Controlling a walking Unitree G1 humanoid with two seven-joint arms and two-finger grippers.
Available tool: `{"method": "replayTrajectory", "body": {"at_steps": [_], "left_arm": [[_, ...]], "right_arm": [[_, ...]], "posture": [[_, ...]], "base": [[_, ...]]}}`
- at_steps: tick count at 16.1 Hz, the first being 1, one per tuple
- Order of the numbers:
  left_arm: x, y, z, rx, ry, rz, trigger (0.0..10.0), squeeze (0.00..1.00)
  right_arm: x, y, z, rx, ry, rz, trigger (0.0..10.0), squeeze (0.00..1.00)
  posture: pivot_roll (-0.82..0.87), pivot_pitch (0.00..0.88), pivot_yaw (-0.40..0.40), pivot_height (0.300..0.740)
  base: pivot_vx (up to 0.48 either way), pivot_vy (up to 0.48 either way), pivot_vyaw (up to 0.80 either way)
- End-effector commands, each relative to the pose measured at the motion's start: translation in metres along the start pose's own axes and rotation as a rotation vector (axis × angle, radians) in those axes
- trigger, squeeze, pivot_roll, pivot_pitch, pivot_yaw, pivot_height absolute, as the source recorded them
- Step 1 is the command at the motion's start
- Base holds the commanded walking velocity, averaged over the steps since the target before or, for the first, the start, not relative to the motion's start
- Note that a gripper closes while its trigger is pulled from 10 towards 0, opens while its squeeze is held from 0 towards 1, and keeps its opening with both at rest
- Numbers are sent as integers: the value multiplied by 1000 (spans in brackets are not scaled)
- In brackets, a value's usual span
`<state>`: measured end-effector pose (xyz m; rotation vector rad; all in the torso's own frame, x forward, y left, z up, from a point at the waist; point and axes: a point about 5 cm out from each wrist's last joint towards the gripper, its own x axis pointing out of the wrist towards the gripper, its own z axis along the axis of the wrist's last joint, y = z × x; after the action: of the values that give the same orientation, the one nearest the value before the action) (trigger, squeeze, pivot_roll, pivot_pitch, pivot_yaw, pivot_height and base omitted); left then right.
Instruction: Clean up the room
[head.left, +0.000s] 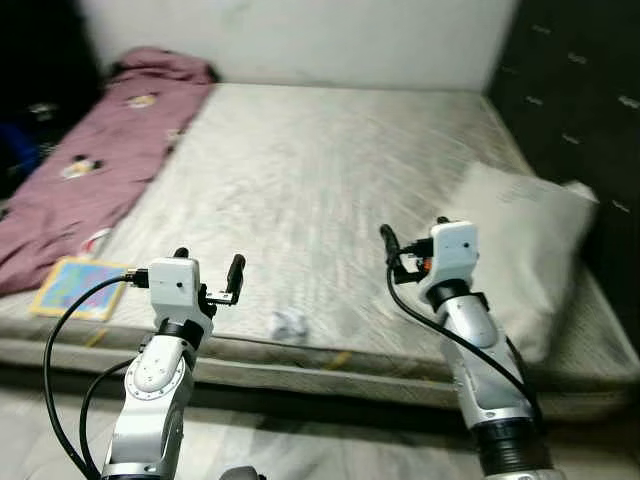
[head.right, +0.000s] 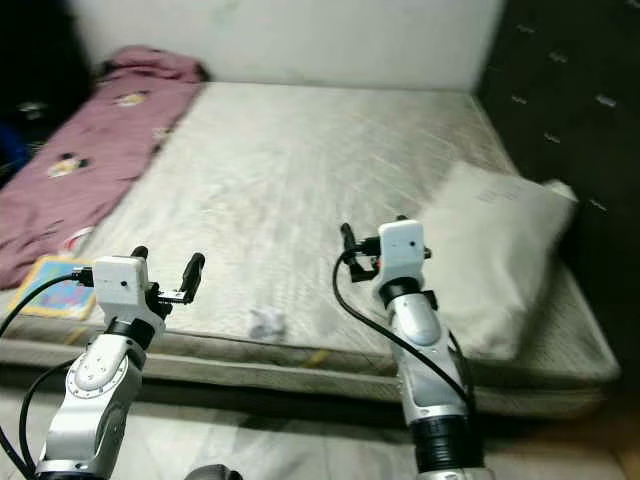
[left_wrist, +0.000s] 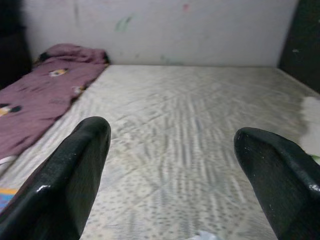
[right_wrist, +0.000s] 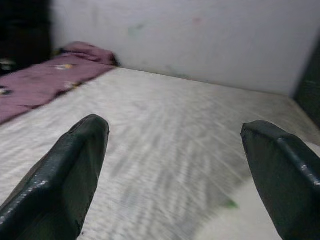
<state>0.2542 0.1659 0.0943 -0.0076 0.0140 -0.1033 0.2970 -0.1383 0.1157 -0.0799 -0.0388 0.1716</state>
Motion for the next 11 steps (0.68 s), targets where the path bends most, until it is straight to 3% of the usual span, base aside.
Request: {"method": "replayTrajectory", "body": {"at_steps": [1,5,8,11], "left_arm": [[2,2,3,-1,-8,1,10000,0],[4,1,4,-4,-11,-6,10000,0],[5,1,4,-5,-8,-9,10000,0],[5,0,2,3,5,-6,10000,0]], "right_arm": [[3,0,3,-2,-10,2,10000,0],[5,-1,5,0,-14,0,10000,0],[5,-1,4,12,-12,-5,10000,0],[4,-2,3,20,-12,-10,10000,0]], "posture": [[-88,0,4,740],[-92,0,4,740],[-91,0,6,740],[-91,0,7,740]], "base": [[281,0,631],[314,0,794],[307,0,0],[0,0,0]]}}
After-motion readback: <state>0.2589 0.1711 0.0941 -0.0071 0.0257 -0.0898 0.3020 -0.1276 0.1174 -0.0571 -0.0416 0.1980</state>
